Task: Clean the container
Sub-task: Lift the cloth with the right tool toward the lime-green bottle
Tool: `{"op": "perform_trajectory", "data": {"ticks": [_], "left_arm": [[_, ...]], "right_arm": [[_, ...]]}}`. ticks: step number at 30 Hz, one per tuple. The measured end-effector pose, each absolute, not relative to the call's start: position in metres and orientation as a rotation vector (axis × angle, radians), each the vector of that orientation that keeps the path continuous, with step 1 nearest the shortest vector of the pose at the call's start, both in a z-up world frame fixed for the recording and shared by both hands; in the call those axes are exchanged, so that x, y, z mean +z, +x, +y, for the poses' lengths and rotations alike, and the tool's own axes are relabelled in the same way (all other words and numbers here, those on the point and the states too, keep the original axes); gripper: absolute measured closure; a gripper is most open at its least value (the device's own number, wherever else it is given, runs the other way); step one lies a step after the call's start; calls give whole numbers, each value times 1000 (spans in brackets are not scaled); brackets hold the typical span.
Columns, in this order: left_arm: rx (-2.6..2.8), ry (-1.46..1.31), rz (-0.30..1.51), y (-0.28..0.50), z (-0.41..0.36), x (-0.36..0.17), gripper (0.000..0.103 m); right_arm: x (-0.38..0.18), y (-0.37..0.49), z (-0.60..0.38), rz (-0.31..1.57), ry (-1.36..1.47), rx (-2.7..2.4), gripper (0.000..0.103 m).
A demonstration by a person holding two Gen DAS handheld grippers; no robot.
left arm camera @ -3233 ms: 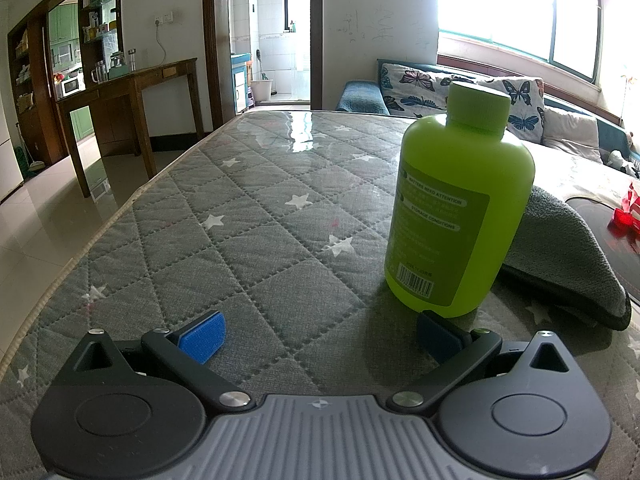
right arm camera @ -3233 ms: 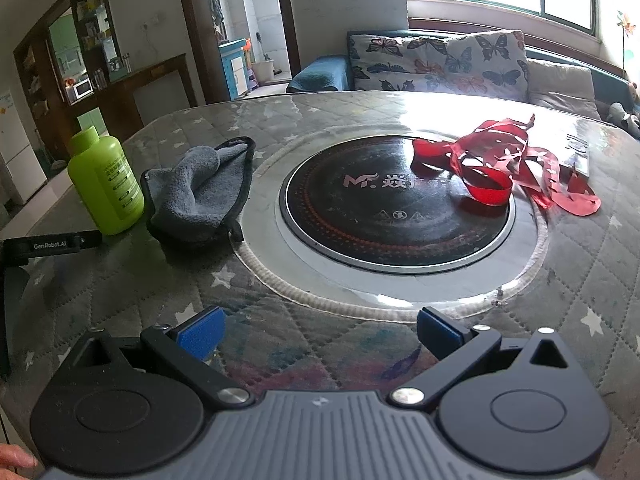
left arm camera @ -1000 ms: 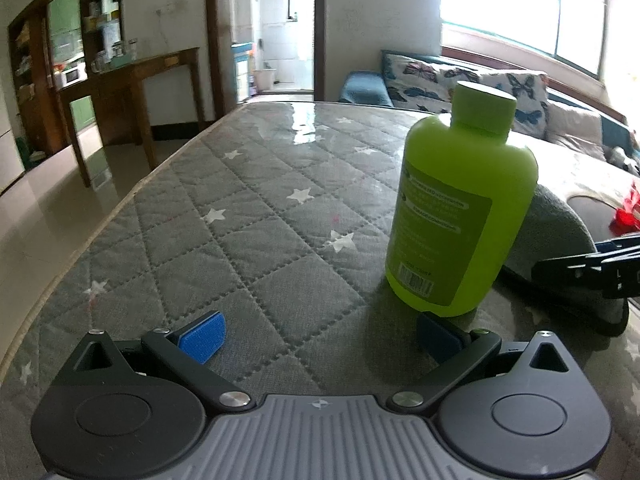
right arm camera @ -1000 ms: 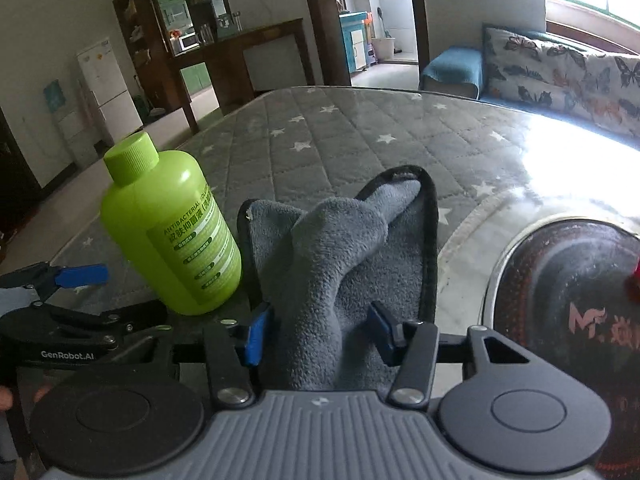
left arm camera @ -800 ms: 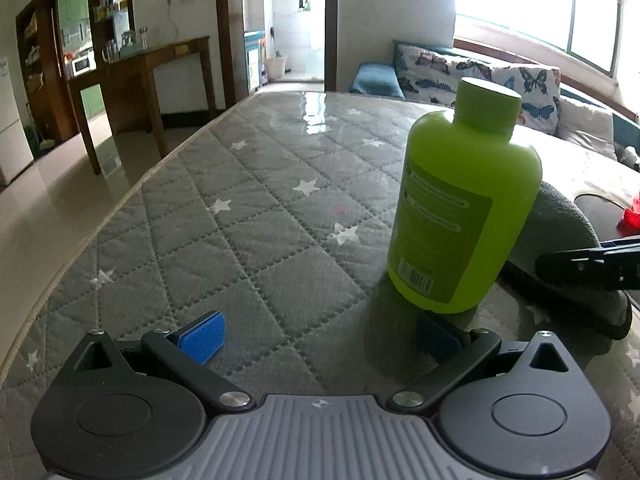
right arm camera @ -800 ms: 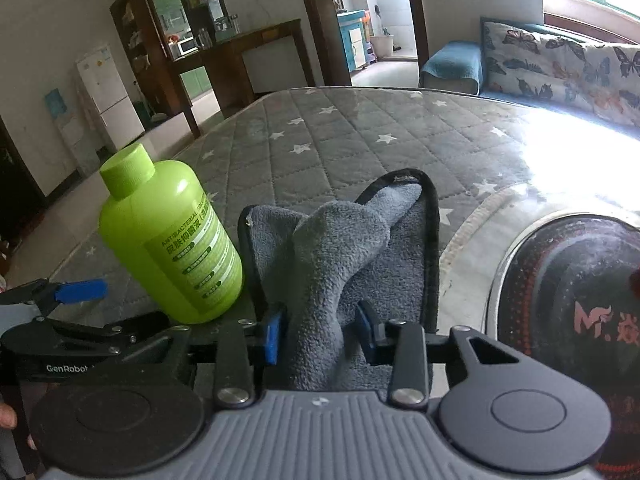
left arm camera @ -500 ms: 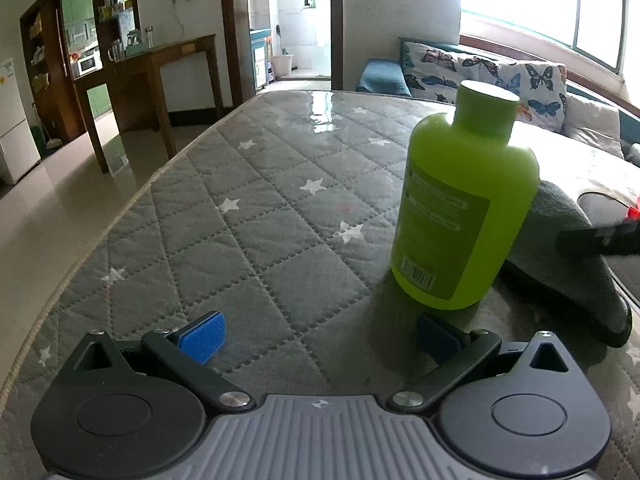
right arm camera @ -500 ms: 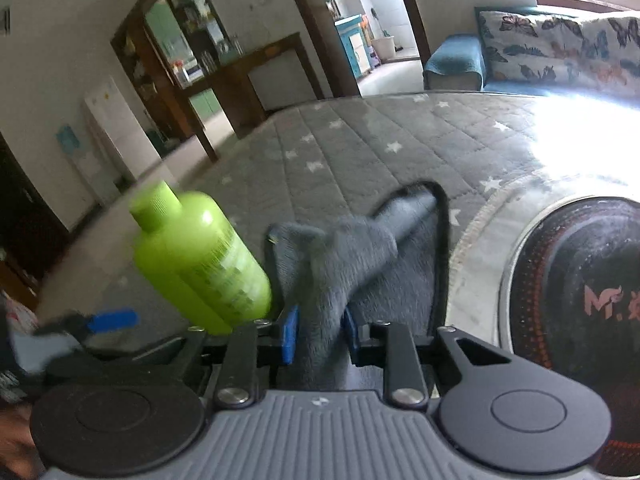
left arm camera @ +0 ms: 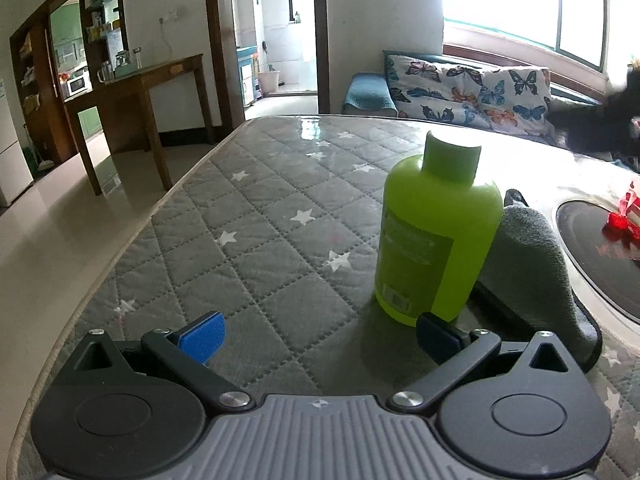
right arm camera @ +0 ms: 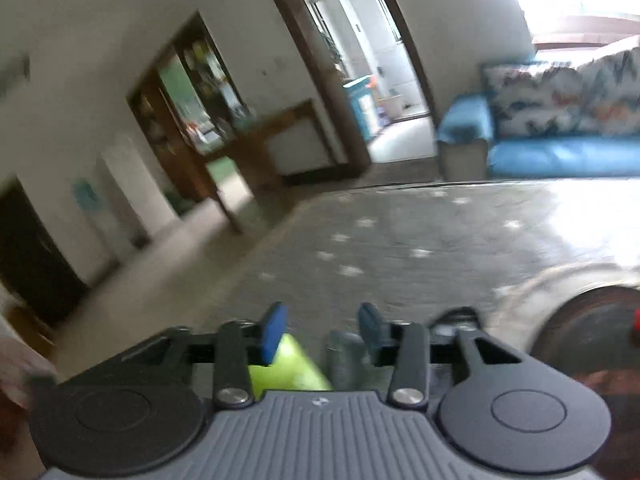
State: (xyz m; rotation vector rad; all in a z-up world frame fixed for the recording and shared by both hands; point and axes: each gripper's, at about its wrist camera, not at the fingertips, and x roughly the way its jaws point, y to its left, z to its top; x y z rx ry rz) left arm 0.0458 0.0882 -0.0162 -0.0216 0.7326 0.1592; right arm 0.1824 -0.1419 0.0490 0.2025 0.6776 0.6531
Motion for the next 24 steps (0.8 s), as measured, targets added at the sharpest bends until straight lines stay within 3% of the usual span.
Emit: {"op": "perform_trajectory", "data": {"ticks": [7,13,15,18,19,20,24], "left_arm": [[125,-19,727,44,85,-10,0],[101,4,712,47,82,-2,0],[95,14,715,49,81,-2,0],[84,18,718,52,79,-3,0],[78,17,718,52,79,-3,0],[72,16,718,53,79,-3,0],[40,18,711,55,77,-1,0]], "right_arm": [[8,200,-141,763,157,569,31],[-30,216,-141,844,139,510,32],[-38,220,-144,857,151,517,38],[-47,224,-149,869,179,543,58],[-51,226,-150,873,188,552,75],[-54,227,-152,876,197,560,82],[-24,205,-135,874,336,613,87]]}}
